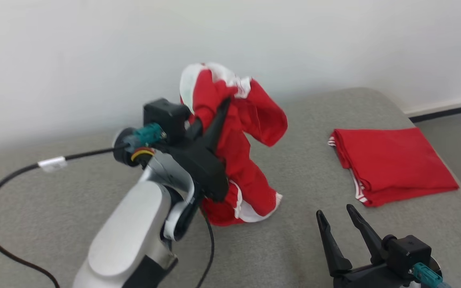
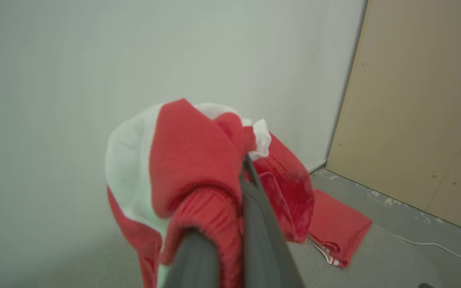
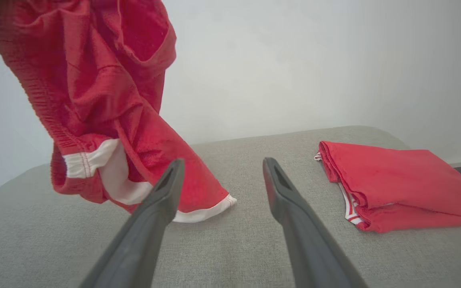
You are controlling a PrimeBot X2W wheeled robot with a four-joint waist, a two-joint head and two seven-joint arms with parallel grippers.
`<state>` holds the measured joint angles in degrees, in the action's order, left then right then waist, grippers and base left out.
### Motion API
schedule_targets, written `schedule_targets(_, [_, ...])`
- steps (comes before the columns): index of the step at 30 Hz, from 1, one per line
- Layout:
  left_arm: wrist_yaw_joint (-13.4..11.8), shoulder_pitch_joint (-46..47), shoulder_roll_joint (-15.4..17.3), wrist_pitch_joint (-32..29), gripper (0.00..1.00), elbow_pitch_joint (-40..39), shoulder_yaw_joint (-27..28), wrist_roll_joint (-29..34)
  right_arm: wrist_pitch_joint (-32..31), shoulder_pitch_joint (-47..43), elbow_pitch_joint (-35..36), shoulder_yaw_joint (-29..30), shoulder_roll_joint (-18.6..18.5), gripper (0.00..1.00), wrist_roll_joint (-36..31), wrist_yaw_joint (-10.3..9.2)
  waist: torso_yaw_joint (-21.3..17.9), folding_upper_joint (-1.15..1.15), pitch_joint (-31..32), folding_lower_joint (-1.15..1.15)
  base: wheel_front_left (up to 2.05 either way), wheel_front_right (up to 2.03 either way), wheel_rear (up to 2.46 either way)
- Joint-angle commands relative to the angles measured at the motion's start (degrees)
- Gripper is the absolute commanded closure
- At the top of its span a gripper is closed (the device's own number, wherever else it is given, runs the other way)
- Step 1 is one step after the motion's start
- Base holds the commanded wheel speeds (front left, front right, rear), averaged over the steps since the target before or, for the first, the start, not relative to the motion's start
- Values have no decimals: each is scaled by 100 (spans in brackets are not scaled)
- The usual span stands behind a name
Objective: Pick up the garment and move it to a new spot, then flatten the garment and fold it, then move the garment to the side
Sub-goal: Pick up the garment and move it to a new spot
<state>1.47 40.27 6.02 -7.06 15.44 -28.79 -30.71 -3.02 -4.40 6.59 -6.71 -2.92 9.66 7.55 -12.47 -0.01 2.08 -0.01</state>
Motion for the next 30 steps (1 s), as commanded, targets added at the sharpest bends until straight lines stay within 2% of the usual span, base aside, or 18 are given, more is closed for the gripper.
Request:
schedule_targets(1, [-47, -189, -28, 57, 100, 46, -55, 44, 4, 36, 22, -30, 4, 0, 2, -14, -369, 1, -163, 1, 0, 0, 0])
schedule_targets(6, [-236, -590, -20, 126, 100, 511, -346, 267, 35, 85, -17, -141, 5, 0, 100, -14, -567, 1, -343, 1, 0, 0, 0])
schedule_targets(9, [-219, -829, -99, 161, 100, 915, -501, 236, 76, 93, -79, -146, 5, 0, 148, -14, -579, 1, -420, 1, 0, 0, 0])
schedule_targets(10, [-211, -906, -126, 203, 65, 1058, -559, 229, 87, 98, -98, -159, 6, 0, 147, -14, -577, 1, -433, 1, 0, 0, 0])
schedule_targets(11, [-209, -977, -149, 224, 22, 1220, -624, 241, 88, 109, -112, -179, 5, 0, 153, -14, -572, 1, -446, 1, 0, 0, 0])
schedule_targets(12, [-213, -1050, -169, 251, 0, 1387, -679, 210, 92, 125, -124, -197, 6, 0, 160, -14, -565, 1, -459, 1, 0, 0, 0])
schedule_targets(15, [-162, -1198, -228, 181, 0, 1849, -887, 186, 107, 204, -167, -209, 6, 0, 188, -14, -526, 1, -464, 1, 0, 0, 0])
schedule_targets(19, [-114, -1290, -287, 504, 0, 1908, -962, 42, 149, 170, -192, -53, 5, 0, 149, -14, -327, 1, -422, 1, 0, 0, 0])
schedule_targets(24, [-150, -1444, -299, 1037, 0, 1519, -876, -121, 132, 75, -216, 62, 3, 0, 109, -14, -35, 1, -308, 1, 0, 0, 0])
schedule_targets(30, [-297, -1835, -45, 1447, 0, 890, -692, -165, 157, -24, -236, 271, 5, 0, 123, -14, 286, 1, -175, 1, 0, 0, 0])
